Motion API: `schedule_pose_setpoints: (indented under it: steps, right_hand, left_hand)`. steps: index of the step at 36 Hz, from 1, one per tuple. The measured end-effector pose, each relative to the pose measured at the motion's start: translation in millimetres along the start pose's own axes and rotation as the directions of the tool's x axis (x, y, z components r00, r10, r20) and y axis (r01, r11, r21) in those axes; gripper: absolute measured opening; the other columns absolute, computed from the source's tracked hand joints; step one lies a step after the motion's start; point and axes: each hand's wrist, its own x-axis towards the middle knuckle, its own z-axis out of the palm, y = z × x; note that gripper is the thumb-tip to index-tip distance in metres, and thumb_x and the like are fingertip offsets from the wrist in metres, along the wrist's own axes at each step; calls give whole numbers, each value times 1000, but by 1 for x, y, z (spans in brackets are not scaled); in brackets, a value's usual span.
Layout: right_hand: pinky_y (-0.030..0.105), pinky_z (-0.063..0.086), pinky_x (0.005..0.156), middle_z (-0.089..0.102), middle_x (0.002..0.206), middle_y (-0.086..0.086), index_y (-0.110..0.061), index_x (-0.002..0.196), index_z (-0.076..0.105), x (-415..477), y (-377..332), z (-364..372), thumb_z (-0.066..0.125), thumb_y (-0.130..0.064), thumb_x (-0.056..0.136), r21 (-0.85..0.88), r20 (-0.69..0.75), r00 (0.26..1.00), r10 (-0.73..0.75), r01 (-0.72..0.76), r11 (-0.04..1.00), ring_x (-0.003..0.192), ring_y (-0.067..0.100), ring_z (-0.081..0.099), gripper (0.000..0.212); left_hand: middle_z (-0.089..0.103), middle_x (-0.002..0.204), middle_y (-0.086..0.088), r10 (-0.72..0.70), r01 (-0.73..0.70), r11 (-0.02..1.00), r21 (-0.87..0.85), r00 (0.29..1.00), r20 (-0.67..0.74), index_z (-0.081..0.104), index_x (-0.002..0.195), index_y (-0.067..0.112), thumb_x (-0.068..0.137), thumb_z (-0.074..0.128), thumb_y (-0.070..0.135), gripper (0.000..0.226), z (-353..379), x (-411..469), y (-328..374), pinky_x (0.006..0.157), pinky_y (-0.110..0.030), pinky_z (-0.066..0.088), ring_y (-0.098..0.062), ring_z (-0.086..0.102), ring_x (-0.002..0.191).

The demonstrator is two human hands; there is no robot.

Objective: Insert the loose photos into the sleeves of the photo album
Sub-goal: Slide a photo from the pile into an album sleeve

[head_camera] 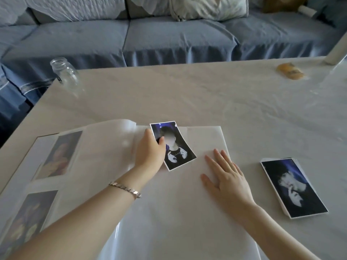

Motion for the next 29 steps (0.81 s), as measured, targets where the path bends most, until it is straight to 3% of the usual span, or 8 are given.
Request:
schedule_pose_setpoints:
  steps: [2,4,7,11,15,23,27,29]
  right_hand:
    - [18,2,109,10,153,-12,-32,143,34,-1,0,0,10,-68,74,20,-17,1000,-1,2,1000,136,-2,-6,81]
    - [18,5,109,18,154,-9,-31,141,40,-1,1,0,14,-67,75,49,-34,999,6,-5,999,136,-3,-3,79]
    - [16,6,108,24,153,-6,-25,137,47,-3,-1,-1,27,-62,81,106,-59,998,23,-16,994,136,-4,3,70]
    - [13,6,106,25,153,-5,-20,135,49,-6,-1,-3,39,-49,83,129,-79,996,46,-36,991,142,5,13,61]
    - [12,4,105,20,154,-7,-22,138,45,-5,0,-3,50,-42,92,123,-71,997,42,-34,992,143,5,9,50]
    - [18,13,107,28,152,-5,-20,134,51,-5,2,1,47,-45,88,137,-113,992,53,-38,990,142,7,16,52]
    - [16,12,106,28,152,-5,-21,134,50,-4,1,1,39,-49,82,134,-100,993,55,-42,990,142,7,16,61]
    - [17,12,106,29,152,-5,-21,134,50,-3,1,2,39,-49,81,134,-108,993,55,-40,990,142,8,17,61]
  left_hand:
    - [56,87,-3,-34,32,999,24,995,95,49,99,9,96,49,27,18,5,-1,1,50,-26,30,-23,53,78]
    - [61,91,-7,-44,48,999,-21,983,178,53,98,8,94,52,27,20,12,1,-2,59,-30,41,-27,60,85]
    - [61,89,-9,-49,58,998,-35,971,234,55,96,7,92,54,27,21,18,5,-2,65,-31,41,-32,62,86]
    - [59,87,-8,5,-9,1000,16,981,194,54,97,4,91,55,25,21,19,5,5,63,-30,38,-29,59,84]
    - [60,93,-9,59,-71,993,96,990,126,54,97,4,90,56,20,17,22,5,7,65,-30,37,-27,55,83]
    - [65,88,-11,53,-71,995,74,973,224,59,90,3,87,62,22,19,15,12,6,64,-29,41,-31,63,84]
    - [58,106,-15,-14,-16,989,150,980,197,46,116,-3,88,63,22,41,13,9,15,69,-31,36,-32,56,98]
    - [57,105,-15,-9,-26,985,168,979,204,48,107,1,88,63,22,32,14,11,15,66,-30,35,-29,51,88]
